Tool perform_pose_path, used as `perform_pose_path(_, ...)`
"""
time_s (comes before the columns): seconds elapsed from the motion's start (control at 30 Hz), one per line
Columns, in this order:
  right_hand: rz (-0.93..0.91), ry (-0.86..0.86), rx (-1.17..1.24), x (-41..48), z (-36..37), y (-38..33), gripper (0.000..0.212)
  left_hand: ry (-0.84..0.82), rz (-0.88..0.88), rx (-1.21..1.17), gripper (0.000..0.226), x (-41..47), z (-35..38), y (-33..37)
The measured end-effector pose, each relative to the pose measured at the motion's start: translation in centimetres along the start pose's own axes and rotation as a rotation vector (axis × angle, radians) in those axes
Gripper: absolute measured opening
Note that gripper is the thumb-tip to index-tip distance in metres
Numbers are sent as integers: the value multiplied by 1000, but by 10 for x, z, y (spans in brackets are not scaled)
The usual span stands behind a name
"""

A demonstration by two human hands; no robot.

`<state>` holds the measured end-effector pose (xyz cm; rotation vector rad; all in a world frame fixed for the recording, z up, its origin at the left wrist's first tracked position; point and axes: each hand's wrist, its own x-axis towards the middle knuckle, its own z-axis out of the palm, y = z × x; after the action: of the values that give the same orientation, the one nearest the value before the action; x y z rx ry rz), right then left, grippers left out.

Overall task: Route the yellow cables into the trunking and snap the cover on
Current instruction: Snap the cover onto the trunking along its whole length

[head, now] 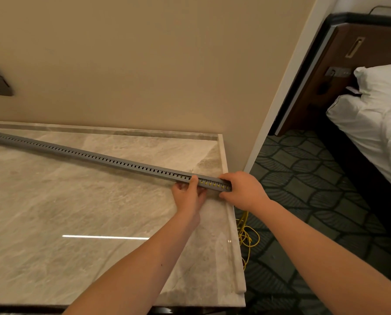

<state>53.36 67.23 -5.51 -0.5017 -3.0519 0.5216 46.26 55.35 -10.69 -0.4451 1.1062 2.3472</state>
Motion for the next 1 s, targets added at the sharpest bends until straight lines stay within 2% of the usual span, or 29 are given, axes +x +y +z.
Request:
perform_pose_path(0.07, 40, 61, 102, -1, -4, -1, 33, -120, -87, 14, 60, -9, 5, -6)
perform_pose_path(0.17, 74, 119, 184, -3, -12, -1, 36, -203, -137, 74, 59, -15, 16, -12)
perform_pose_path(0.47, 115, 117, 169, -7, -21, -3, 42, -113, -11, 182, 44, -10, 29, -14)
perform_pose_path(0.67, 100, 109, 59, -8, -20, -5, 34, -104, 9, 168, 45, -15, 26, -17)
perform_pose_path(0.87, 28, 175, -32, -13, -12, -4, 34, -82, 27, 170, 50, -18, 22, -18)
perform_pose_path(1.0, -16, 194, -35, -10, -13, -3, 35, -133, 39, 198, 51, -12, 22, -10)
